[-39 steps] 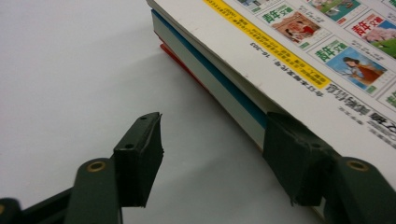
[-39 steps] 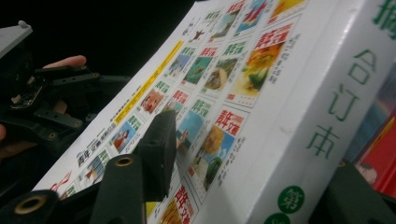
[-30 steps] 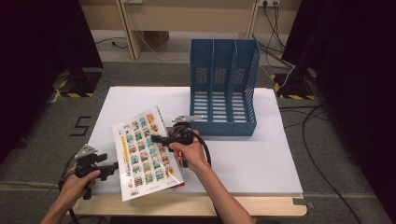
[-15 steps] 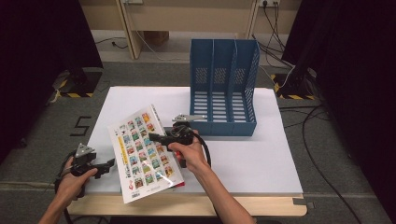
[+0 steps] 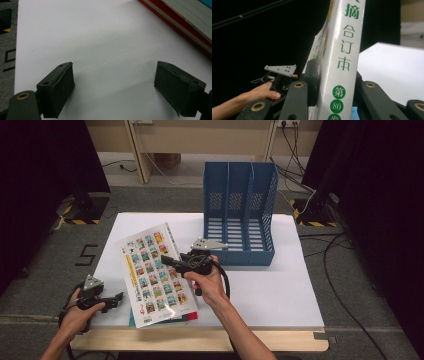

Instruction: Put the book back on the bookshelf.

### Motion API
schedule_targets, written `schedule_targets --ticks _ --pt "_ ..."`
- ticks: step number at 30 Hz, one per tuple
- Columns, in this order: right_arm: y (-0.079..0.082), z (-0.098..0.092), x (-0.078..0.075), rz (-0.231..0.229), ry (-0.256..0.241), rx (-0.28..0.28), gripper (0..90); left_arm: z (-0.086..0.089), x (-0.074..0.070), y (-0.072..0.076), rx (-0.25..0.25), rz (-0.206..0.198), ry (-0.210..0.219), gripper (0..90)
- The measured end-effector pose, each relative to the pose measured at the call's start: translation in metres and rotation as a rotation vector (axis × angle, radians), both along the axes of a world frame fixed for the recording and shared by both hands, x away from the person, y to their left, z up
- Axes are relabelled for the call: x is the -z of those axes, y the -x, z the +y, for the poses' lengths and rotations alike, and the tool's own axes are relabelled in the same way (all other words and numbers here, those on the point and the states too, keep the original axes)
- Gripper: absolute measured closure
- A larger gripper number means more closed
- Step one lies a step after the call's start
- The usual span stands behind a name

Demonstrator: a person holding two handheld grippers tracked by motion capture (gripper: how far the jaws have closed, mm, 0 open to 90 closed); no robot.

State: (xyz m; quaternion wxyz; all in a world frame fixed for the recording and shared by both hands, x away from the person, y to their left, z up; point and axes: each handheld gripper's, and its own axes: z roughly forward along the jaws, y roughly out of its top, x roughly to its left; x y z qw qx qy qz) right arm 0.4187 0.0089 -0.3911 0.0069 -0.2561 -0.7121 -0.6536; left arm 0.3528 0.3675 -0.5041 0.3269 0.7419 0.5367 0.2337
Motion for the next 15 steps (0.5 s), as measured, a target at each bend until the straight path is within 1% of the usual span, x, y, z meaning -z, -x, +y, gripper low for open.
schedule_targets --ticks 2,3,6,7,9,10,11,12,13,14,15 --pt "0.001 -0.003 -0.004 -0.025 -0.018 0.012 70.9 0.0 0.0 0.0 0.0 0.0 0.0 15.1" --pt "0.001 -0.003 -0.004 -0.025 -0.018 0.012 70.9 0.0 0.0 0.0 0.0 -0.001 0.0 15.1" --pt "0.005 -0.011 -0.016 -0.082 -0.045 0.042 71.0 0.0 0.0 0.0 0.001 -0.001 0.001 15.1" --pt "0.005 -0.011 -0.016 -0.082 -0.045 0.042 71.0 0.0 0.0 0.0 0.001 -0.001 0.001 15.1" --pt "0.007 -0.016 -0.021 -0.098 -0.058 0.049 71.1 0.0 0.0 0.0 0.001 -0.001 0.0 15.0" --pt "0.008 -0.022 -0.026 -0.121 -0.062 0.06 71.1 0.0 0.0 0.0 0.001 0.001 0.0 15.0" --pt "0.008 -0.022 -0.026 -0.121 -0.062 0.06 71.1 0.0 0.0 0.0 0.002 0.001 0.0 15.0" --pt "0.008 -0.024 -0.028 -0.119 -0.074 0.064 71.1 0.0 0.0 0.0 0.001 -0.001 0.001 14.9" --pt "0.01 -0.03 -0.032 -0.137 -0.085 0.075 71.1 0.0 0.0 0.0 0.001 -0.001 0.002 14.9" --pt "0.01 -0.03 -0.032 -0.137 -0.085 0.075 71.1 0.0 0.0 0.0 0.001 -0.001 0.002 14.9" --pt "0.011 -0.037 -0.035 -0.155 -0.093 0.09 71.2 0.0 0.0 0.0 0.002 -0.001 0.001 14.9"
